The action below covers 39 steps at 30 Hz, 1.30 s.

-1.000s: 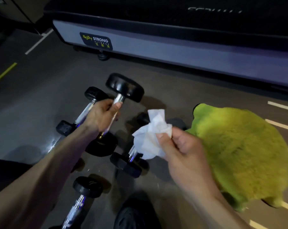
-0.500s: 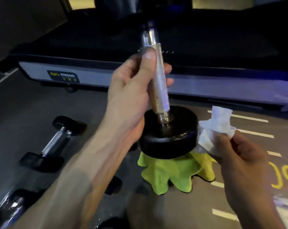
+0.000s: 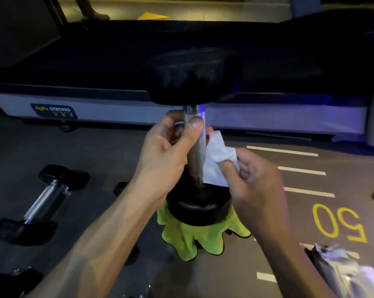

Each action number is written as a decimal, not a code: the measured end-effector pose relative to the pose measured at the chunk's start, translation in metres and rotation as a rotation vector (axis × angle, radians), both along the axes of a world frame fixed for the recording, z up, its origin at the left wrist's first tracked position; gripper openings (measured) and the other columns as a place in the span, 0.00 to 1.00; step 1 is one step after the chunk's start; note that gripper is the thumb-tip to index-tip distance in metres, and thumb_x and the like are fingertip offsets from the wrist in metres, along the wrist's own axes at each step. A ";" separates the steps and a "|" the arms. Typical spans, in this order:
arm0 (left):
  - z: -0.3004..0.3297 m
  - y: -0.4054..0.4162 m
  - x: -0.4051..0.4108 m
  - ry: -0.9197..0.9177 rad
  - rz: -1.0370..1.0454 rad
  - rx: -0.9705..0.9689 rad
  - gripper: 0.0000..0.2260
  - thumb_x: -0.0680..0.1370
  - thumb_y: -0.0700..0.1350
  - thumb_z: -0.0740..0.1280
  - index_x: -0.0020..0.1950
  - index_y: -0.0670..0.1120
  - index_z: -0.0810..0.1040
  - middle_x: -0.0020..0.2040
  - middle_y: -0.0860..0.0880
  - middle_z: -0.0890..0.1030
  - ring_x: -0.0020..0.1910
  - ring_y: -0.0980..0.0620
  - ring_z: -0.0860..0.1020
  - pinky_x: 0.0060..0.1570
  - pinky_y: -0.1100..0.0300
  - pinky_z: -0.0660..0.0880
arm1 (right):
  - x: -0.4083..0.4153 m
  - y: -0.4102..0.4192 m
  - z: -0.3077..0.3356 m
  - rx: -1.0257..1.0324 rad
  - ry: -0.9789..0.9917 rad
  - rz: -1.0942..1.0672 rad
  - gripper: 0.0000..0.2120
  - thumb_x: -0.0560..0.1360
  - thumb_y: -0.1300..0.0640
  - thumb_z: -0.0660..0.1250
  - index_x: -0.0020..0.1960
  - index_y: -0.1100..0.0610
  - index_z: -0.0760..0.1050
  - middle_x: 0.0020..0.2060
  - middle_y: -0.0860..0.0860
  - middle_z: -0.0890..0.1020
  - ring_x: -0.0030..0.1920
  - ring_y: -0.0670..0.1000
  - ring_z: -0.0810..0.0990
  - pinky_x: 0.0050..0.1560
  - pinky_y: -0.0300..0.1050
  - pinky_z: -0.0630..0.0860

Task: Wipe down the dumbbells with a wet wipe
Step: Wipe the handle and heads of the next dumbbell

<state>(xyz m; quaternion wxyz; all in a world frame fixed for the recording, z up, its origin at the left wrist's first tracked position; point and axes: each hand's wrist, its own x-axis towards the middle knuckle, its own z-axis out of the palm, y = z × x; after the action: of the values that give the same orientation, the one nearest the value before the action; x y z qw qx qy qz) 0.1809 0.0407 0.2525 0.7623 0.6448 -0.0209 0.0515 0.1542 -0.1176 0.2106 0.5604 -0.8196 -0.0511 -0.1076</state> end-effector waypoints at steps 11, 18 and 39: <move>0.029 0.026 0.020 -0.329 0.171 0.408 0.44 0.70 0.42 0.83 0.80 0.52 0.62 0.72 0.50 0.74 0.69 0.56 0.77 0.69 0.55 0.77 | -0.007 0.003 0.000 -0.222 -0.154 -0.004 0.08 0.76 0.58 0.70 0.52 0.47 0.82 0.44 0.39 0.84 0.42 0.40 0.79 0.40 0.29 0.71; 0.042 0.043 0.036 -0.440 0.141 0.523 0.32 0.68 0.42 0.84 0.66 0.54 0.73 0.62 0.53 0.79 0.60 0.50 0.81 0.63 0.45 0.80 | 0.004 -0.026 0.024 0.015 -0.020 0.106 0.10 0.78 0.63 0.72 0.53 0.49 0.86 0.45 0.42 0.88 0.45 0.42 0.85 0.47 0.42 0.81; 0.037 0.041 0.036 -0.503 0.153 0.491 0.33 0.67 0.41 0.84 0.66 0.51 0.72 0.61 0.55 0.77 0.58 0.55 0.80 0.63 0.54 0.79 | -0.009 -0.004 0.040 -0.712 -0.204 0.316 0.11 0.76 0.55 0.62 0.53 0.42 0.79 0.48 0.41 0.79 0.40 0.44 0.75 0.37 0.38 0.69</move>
<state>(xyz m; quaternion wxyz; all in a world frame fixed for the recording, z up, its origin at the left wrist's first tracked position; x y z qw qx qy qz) 0.2173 0.0817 0.2897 0.5496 0.7756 -0.1712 0.2591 0.1448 -0.1215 0.2510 0.2429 -0.9298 -0.2660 -0.0762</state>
